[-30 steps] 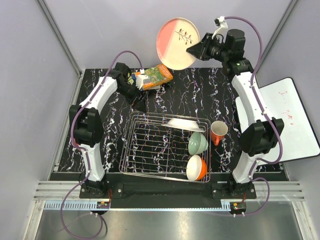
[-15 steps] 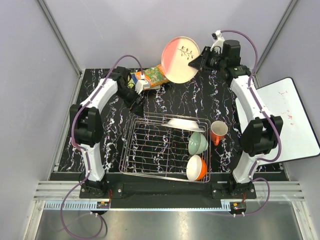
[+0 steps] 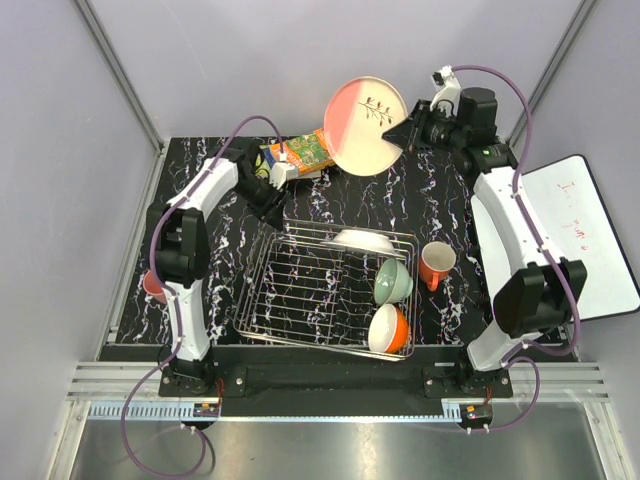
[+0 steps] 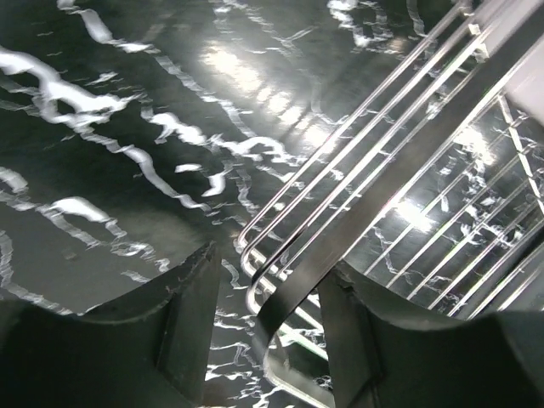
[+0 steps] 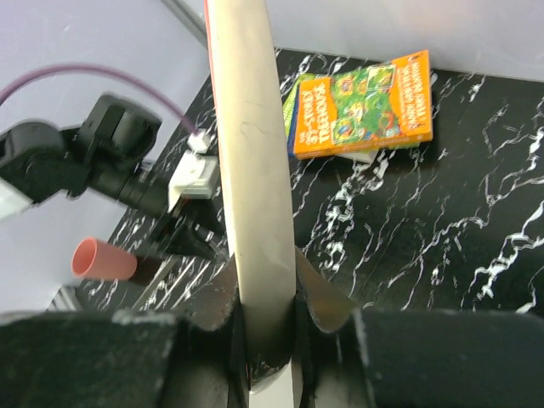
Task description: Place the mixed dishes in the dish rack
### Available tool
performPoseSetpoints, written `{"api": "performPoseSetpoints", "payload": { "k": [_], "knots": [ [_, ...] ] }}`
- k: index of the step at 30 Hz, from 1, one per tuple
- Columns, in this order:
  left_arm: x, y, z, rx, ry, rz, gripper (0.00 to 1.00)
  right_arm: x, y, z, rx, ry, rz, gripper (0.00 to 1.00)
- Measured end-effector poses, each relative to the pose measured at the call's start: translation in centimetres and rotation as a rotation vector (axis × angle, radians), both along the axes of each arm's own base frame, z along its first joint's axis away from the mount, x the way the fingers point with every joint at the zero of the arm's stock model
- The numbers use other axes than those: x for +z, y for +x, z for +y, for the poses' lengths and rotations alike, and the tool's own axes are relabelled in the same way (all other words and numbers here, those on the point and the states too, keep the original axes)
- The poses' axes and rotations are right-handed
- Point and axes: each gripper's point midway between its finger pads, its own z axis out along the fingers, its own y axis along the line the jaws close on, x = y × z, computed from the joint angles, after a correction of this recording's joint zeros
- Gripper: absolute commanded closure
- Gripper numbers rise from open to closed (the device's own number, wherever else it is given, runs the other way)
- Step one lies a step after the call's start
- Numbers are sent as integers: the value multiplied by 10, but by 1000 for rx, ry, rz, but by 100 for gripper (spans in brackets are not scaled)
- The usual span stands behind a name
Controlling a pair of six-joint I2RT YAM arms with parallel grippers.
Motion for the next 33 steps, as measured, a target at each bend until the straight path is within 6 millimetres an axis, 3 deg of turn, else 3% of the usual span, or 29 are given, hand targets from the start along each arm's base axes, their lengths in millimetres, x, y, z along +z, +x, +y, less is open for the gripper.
{"api": "performPoseSetpoints", "payload": {
  "k": [8, 16, 25, 30, 31, 33],
  "knots": [
    [-4, 25, 28, 95, 54, -56, 54, 8, -59, 15, 151, -19, -51, 100],
    [-6, 32, 53, 201, 43, -63, 57, 7, -148, 75, 453, -143, -133, 100],
    [-8, 32, 98, 364, 46, -76, 57, 0, -171, 71, 483, -301, -224, 100],
    [-15, 24, 109, 426, 71, -50, 59, -15, -191, 78, 532, -439, -299, 100],
    [-18, 21, 108, 436, 73, -35, 57, -19, -194, 79, 542, -462, -305, 100],
    [-24, 14, 108, 456, 80, -5, 45, -32, -199, 81, 560, -529, -311, 100]
  ]
}}
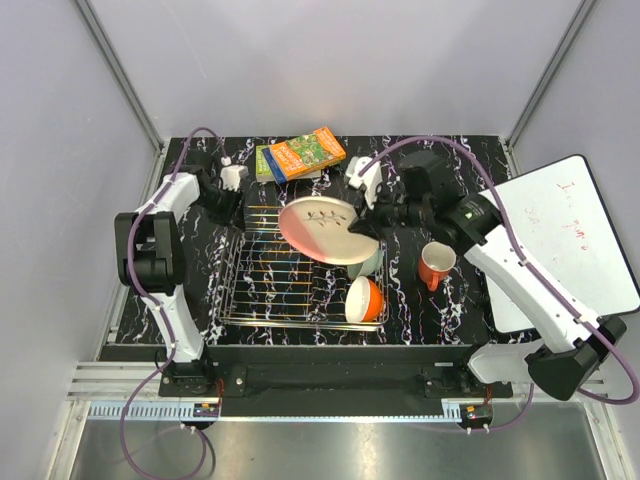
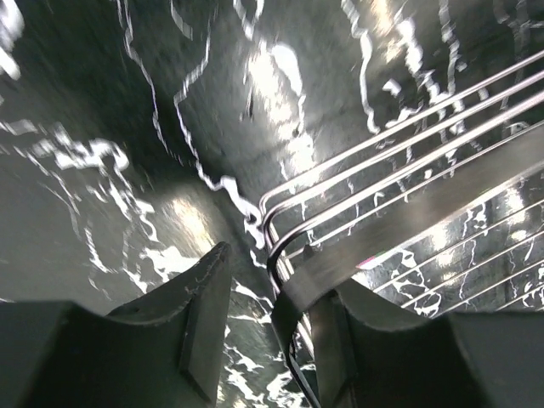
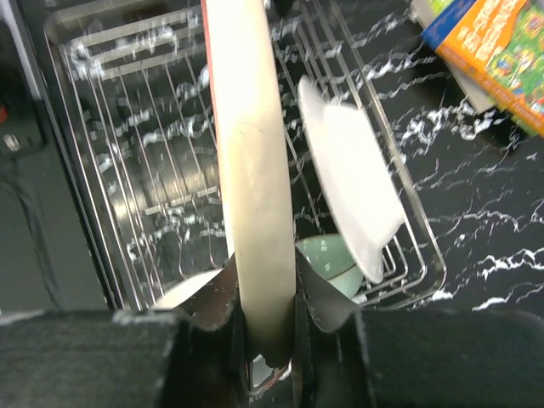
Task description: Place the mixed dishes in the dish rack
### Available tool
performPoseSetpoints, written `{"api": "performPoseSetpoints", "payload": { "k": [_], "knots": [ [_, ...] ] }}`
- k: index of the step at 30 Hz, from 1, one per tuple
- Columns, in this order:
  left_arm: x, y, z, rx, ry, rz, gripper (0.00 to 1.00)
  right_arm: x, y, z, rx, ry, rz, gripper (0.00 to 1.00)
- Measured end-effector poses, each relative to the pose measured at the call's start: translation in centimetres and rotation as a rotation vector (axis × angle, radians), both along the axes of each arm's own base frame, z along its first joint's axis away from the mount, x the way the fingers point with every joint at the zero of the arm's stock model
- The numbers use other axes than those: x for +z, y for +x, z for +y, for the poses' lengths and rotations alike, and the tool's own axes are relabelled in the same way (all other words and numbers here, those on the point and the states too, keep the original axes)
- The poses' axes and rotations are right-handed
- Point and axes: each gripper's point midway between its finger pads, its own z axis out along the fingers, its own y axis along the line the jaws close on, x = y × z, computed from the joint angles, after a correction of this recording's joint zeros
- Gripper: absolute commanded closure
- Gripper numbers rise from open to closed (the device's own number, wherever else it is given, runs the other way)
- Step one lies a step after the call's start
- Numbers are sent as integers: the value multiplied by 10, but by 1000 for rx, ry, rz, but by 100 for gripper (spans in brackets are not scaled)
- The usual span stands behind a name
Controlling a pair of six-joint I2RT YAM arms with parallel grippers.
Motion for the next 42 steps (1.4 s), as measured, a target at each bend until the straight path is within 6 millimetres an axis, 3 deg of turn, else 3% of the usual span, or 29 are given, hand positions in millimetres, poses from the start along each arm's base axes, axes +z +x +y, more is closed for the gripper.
{"api": "performPoseSetpoints", "payload": {
  "k": [5, 6, 10, 19, 33, 42],
  "knots": [
    [-8, -14, 2, 50, 4, 69, 14, -36, -13, -2, 27, -155, -20, 100],
    [-7, -14, 2, 56, 2, 71, 12, -42, -15, -3, 29, -183, -22, 100],
    [1, -15, 1, 80, -7, 78, 11, -55, -19, -5, 43, -271, -53, 100],
    [32, -12, -4, 89, -36, 29, 10, -75, -22, 15, 104, -417, -158, 100],
    [43, -20, -9, 81, -63, 42, 9, -85, -25, 25, 136, -499, -239, 100],
    [73, -18, -14, 68, -91, -33, 10, -120, -23, 22, 124, -535, -230, 100]
  ]
}}
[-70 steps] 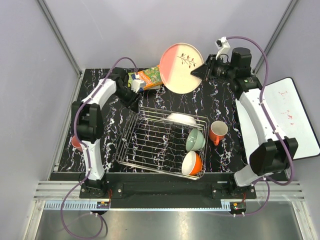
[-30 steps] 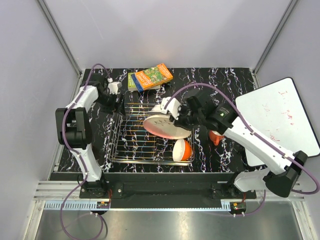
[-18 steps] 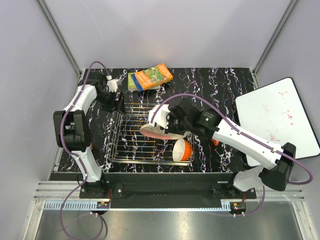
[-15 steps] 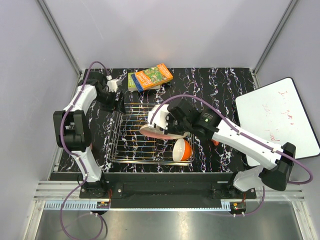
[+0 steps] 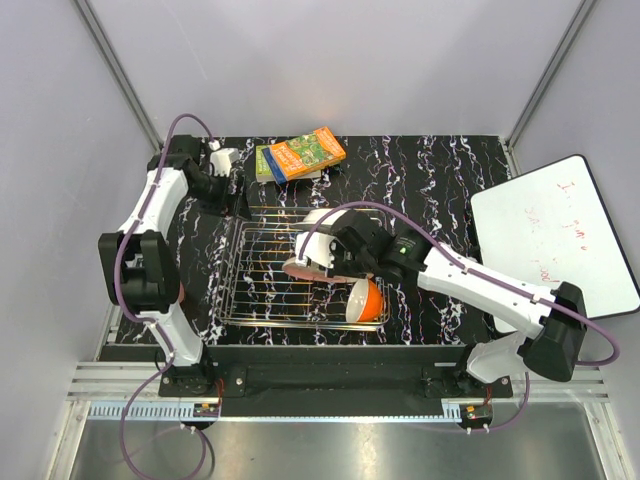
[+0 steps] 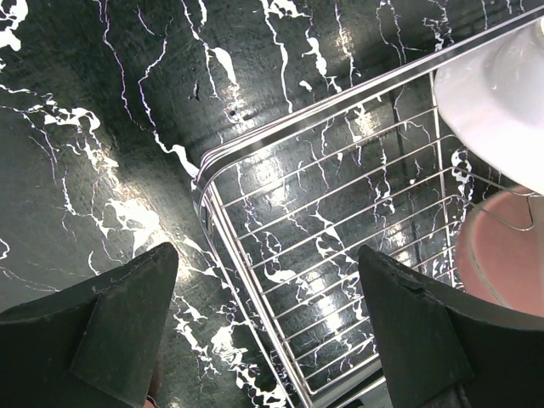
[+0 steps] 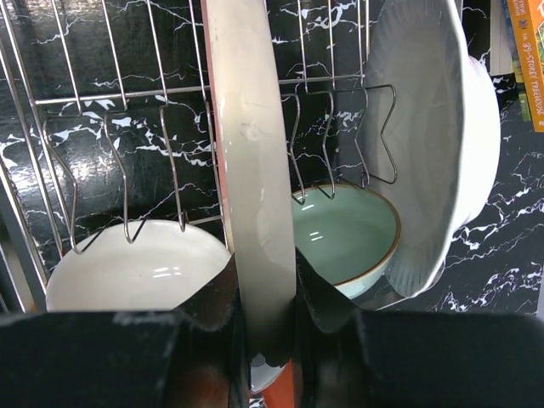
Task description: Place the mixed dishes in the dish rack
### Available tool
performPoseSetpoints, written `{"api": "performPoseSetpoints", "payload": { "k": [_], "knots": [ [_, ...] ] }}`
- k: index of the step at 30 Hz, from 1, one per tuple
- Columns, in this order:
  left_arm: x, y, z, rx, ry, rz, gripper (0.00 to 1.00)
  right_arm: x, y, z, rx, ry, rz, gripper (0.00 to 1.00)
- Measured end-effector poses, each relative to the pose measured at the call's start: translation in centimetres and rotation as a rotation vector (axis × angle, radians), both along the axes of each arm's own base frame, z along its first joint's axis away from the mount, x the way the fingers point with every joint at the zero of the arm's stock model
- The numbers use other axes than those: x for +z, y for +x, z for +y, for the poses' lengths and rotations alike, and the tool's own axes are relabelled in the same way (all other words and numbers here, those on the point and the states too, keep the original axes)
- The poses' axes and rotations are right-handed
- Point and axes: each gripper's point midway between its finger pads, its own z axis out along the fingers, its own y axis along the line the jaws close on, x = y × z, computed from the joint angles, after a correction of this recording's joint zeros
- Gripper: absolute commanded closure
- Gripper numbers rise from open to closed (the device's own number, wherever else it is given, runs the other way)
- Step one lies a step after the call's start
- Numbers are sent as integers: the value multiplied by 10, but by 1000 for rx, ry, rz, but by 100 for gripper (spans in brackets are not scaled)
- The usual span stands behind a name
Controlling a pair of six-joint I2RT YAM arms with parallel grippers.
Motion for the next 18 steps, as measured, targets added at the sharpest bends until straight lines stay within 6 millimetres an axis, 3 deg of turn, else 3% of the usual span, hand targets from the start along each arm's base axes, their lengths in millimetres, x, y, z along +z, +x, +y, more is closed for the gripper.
{"api": "performPoseSetpoints", "payload": {
  "k": [5, 10, 13, 15, 18],
  "knots": [
    [1, 0, 0, 0, 0, -2, 10, -8, 2, -8, -27, -35, -4, 98],
    [1, -1, 0, 0, 0, 1, 10, -13, 2, -13, -55, -47, 1, 75],
    [2, -2, 0, 0, 1, 3, 9, -13, 2, -14, -85, -36, 12, 57],
    [4, -2, 0, -3, 1, 2, 9, -12, 4, -16, -110, -32, 6, 32],
    [11, 1, 1, -4, 3, -12, 9, -8, 7, -20, -148, -24, -9, 2]
  ]
}}
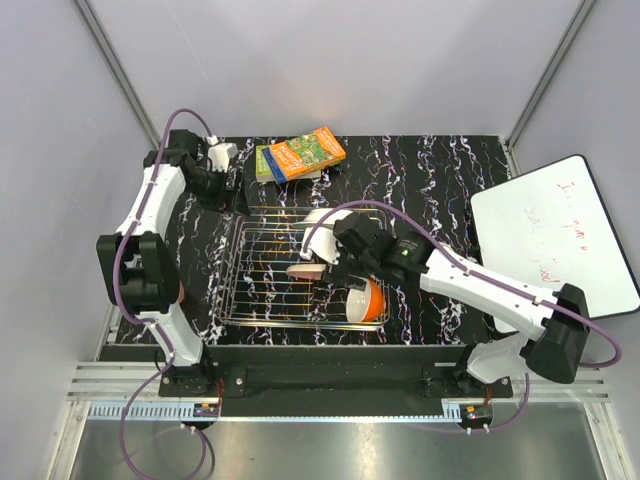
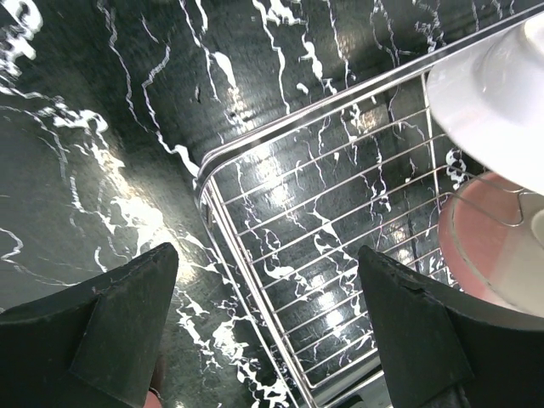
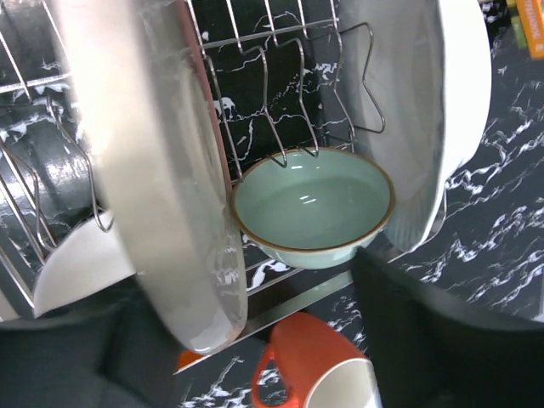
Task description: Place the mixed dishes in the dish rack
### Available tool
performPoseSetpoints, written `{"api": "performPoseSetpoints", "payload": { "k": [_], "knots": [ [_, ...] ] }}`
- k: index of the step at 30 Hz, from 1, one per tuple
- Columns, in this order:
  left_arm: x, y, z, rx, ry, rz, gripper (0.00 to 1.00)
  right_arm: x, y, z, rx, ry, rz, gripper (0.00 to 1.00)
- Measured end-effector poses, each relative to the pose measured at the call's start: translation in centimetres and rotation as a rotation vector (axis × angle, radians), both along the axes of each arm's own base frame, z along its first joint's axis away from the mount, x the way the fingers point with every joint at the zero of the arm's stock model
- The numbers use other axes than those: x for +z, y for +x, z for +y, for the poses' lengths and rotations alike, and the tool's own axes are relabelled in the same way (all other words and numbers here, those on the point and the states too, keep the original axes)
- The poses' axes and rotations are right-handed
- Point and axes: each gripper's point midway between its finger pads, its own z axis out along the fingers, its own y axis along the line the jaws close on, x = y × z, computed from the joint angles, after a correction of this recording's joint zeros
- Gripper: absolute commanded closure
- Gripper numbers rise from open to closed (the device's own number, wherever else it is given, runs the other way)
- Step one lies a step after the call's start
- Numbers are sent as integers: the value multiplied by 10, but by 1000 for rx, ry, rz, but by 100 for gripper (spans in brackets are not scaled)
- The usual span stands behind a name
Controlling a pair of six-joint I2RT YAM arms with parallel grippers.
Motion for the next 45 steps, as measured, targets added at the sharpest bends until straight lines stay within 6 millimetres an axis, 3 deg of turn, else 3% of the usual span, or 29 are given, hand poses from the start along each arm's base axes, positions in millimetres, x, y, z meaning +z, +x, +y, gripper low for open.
{"api": "performPoseSetpoints", "payload": {
  "k": [9, 11, 15, 18, 21, 22, 24, 26, 28, 30, 34, 36, 45],
  "knots": [
    [31, 2, 12, -7, 22, -57, 7, 19, 5, -12, -58, 26, -61, 0],
    [40, -1, 18, -13, 41, -69, 1, 29, 4, -14, -67, 50, -79, 0],
    [57, -14, 39, -23, 118, -98, 1, 65, 5, -16, -93, 143, -125, 0],
    [73, -37, 67, -9, 200, -135, 1, 104, 5, -15, -123, 277, -176, 0],
    [84, -74, 97, 24, 270, -160, 1, 142, 12, -20, -216, 433, -258, 0],
    [86, -85, 116, 76, 289, -154, 1, 154, 16, -22, -260, 491, -286, 0],
    [91, -106, 144, 142, 318, -149, 1, 168, 22, -20, -318, 594, -307, 0],
    [93, -122, 173, 203, 342, -151, 1, 166, 23, -12, -327, 654, -283, 0],
    [88, -134, 190, 238, 353, -138, 1, 154, 22, -2, -324, 671, -241, 0],
    [65, -154, 204, 262, 350, -82, 1, 138, 27, 4, -357, 681, -203, 0],
    [16, -190, 198, 262, 272, 69, 1, 120, 40, 6, -415, 668, -180, 7],
    [2, -199, 190, 246, 240, 113, 1, 119, 43, 6, -429, 669, -184, 7],
    [-21, -191, 198, 260, 270, 83, 1, 129, 48, 6, -454, 702, -203, 11]
  ]
}}
